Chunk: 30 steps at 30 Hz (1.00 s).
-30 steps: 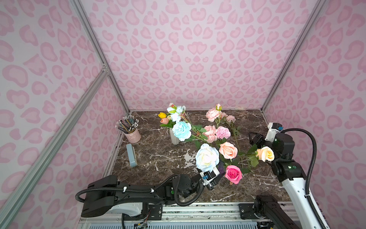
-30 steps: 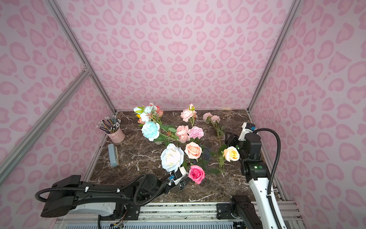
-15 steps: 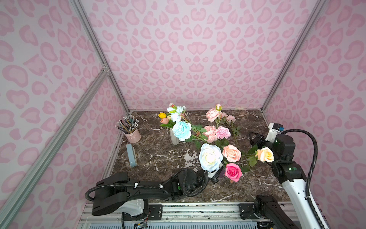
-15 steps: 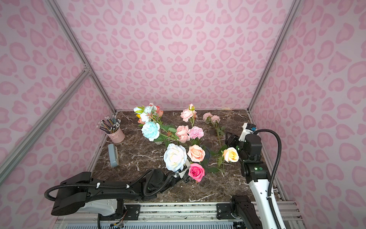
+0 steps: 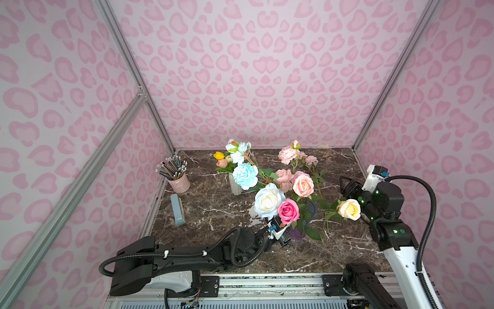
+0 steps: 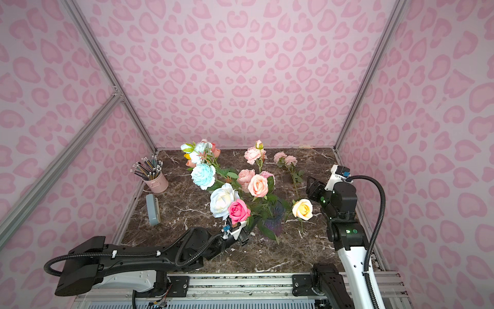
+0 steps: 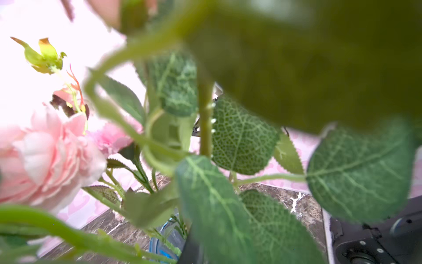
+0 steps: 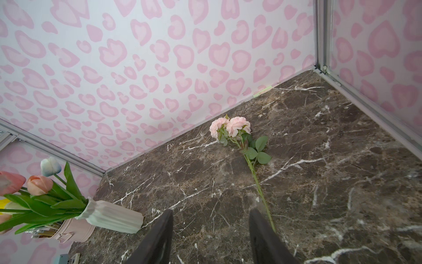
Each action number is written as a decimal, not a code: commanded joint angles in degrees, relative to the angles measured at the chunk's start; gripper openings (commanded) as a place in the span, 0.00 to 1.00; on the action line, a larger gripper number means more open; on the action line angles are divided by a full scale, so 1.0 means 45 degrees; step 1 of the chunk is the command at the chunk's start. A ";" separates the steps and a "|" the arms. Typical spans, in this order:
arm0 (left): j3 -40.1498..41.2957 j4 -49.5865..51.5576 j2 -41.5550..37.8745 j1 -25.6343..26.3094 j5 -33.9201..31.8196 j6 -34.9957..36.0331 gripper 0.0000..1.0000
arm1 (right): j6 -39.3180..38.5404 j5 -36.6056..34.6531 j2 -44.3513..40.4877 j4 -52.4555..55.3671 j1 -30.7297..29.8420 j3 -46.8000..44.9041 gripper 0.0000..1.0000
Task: Pick out pink flowers from the vase
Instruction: Pick up the flower from the vase.
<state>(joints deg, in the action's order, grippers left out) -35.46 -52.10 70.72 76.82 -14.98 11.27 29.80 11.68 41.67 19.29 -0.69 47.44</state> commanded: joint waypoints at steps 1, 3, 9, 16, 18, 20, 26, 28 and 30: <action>-0.0201 0.0540 -0.0335 -0.0031 0.0548 0.0048 0.09 | -0.0187 -0.0344 -0.0055 0.0023 -0.0079 0.0174 0.55; -0.0244 0.0795 -0.0541 -0.0028 0.0595 -0.0018 0.09 | -0.0183 -0.0389 -0.0080 0.0049 -0.0087 0.0223 0.55; -0.0500 0.1778 -0.1427 -0.0020 0.0644 0.0215 0.07 | -0.0324 -0.0790 -0.0177 0.0163 -0.0218 0.0623 0.55; -0.1800 0.4575 -0.2711 -0.0031 0.0992 0.0496 0.04 | -0.0905 -0.1599 -0.0468 0.0318 -0.0362 0.1743 0.55; -0.2162 0.5380 -0.3159 -0.0021 0.1083 0.0567 0.02 | -0.1331 -0.1850 -0.0491 0.0376 -0.0461 0.2265 0.54; -0.2536 0.6163 -0.3624 -0.0036 0.1083 0.0657 0.02 | -0.1828 -0.1985 -0.0491 0.0373 -0.0577 0.2862 0.53; -0.3829 0.8897 -0.4803 -0.0034 0.1828 0.1179 0.02 | -0.4159 0.2055 -0.0800 -0.1999 -0.0997 0.3613 0.42; -0.4170 0.9504 -0.5191 -0.0023 0.1921 0.1344 0.02 | -0.5029 0.3693 -0.0871 -0.2528 -0.1350 0.3788 0.42; -0.4267 0.9599 -0.5629 -0.0020 0.1850 0.1487 0.02 | -0.5965 0.5264 -0.1004 -0.2821 -0.1586 0.3870 0.44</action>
<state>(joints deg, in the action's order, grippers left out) -53.67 -13.04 46.94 76.82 -7.57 16.32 11.29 22.00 37.80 12.05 -6.92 64.47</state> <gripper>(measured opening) 0.075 0.441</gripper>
